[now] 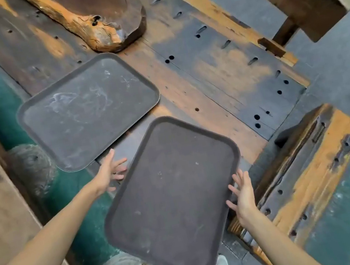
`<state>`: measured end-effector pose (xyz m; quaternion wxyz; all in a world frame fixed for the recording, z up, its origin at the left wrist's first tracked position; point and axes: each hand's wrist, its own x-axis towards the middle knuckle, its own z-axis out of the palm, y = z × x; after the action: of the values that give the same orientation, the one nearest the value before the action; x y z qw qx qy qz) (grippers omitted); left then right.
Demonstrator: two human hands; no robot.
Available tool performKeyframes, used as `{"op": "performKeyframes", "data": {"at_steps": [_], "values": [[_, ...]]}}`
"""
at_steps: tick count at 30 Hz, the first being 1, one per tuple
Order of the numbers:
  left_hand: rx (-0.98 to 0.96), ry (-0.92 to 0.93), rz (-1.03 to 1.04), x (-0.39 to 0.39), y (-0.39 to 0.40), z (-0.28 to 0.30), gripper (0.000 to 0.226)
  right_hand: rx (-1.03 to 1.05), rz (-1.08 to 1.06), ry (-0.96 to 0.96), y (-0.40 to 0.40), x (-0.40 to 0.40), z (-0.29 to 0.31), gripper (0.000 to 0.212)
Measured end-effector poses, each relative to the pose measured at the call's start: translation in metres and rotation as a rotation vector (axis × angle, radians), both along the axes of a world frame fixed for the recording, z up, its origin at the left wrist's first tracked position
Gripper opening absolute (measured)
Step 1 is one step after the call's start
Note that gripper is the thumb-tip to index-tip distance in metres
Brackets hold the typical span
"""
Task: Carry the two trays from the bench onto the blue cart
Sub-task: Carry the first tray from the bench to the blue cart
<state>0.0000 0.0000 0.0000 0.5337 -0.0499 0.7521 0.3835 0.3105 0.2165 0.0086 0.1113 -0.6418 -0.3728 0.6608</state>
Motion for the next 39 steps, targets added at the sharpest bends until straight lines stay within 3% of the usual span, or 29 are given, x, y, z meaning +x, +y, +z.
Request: {"op": "performKeyframes", "data": {"at_steps": [6,13,21,30,39], "values": [[0.015,-0.126,0.049,-0.006,0.007,-0.012,0.085,-0.027,-0.069,-0.077,0.0,0.02,-0.008,0.061],[0.034,-0.154,0.03,-0.008,0.009,-0.02,0.087,-0.205,-0.115,0.072,-0.006,0.033,-0.014,0.059],[-0.006,-0.157,0.045,-0.001,0.005,-0.015,0.088,-0.293,-0.164,0.111,0.004,0.034,-0.014,0.059],[0.076,-0.125,0.259,0.045,-0.06,0.014,0.094,-0.355,0.035,0.161,0.027,0.046,0.002,0.069],[0.181,-0.047,0.54,0.174,-0.131,0.065,0.094,-0.345,0.357,0.189,0.042,0.072,0.04,0.065]]}}
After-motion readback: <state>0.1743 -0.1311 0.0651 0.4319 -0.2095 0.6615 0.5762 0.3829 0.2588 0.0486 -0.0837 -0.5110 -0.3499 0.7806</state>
